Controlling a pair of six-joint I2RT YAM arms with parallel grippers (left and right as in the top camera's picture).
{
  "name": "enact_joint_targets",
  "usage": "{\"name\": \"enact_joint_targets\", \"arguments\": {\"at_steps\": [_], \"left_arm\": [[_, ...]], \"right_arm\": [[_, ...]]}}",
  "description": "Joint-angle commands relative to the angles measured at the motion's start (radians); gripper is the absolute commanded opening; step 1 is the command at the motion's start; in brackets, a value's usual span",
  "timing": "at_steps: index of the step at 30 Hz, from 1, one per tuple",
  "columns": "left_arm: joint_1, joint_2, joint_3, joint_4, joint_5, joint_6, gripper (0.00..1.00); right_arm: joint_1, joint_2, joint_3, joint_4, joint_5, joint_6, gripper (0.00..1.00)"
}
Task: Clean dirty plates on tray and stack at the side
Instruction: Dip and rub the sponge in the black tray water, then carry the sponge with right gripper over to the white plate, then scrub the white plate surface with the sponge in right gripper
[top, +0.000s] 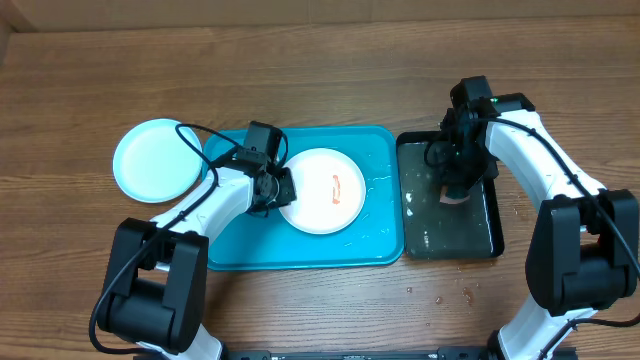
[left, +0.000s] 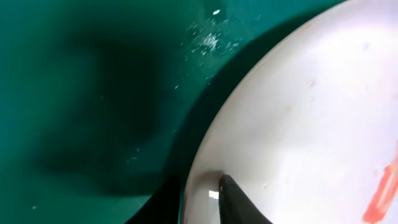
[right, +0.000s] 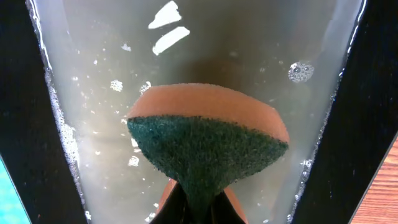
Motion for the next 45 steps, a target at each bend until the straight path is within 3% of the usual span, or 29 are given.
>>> {"name": "enact_joint_targets", "arguments": {"at_steps": [1, 9, 13, 16, 19, 26, 32, 45], "left_arm": [[0.003, 0.021, 0.007, 0.008, -0.002, 0.020, 0.04], [0.010, 0.021, 0.006, -0.037, 0.089, -0.011, 0.04], [0.013, 0.021, 0.007, 0.000, 0.117, -0.005, 0.19], [0.016, 0.021, 0.007, 0.026, 0.096, -0.006, 0.04], [0.016, 0.021, 0.007, 0.030, 0.099, -0.007, 0.04], [-0.019, 0.022, 0.006, -0.011, 0.151, -0.015, 0.04], [-0.068, 0.022, 0.006, -0.008, 0.127, -0.065, 0.04], [-0.079, 0.023, 0.006, -0.006, 0.101, -0.093, 0.04]], "right_arm": [[0.000, -0.034, 0.029, 0.003, 0.011, -0.024, 0.04], [0.004, -0.034, 0.065, -0.030, 0.037, -0.024, 0.04], [0.005, -0.034, 0.132, -0.087, 0.076, -0.024, 0.04], [0.007, -0.034, 0.171, -0.124, 0.076, -0.024, 0.04], [0.008, -0.034, 0.192, -0.140, 0.063, -0.024, 0.04], [0.022, -0.034, 0.238, -0.152, -0.188, -0.009, 0.04], [0.084, -0.034, 0.291, -0.135, -0.418, 0.094, 0.04], [0.366, -0.032, 0.215, -0.053, -0.101, 0.254, 0.04]]}}
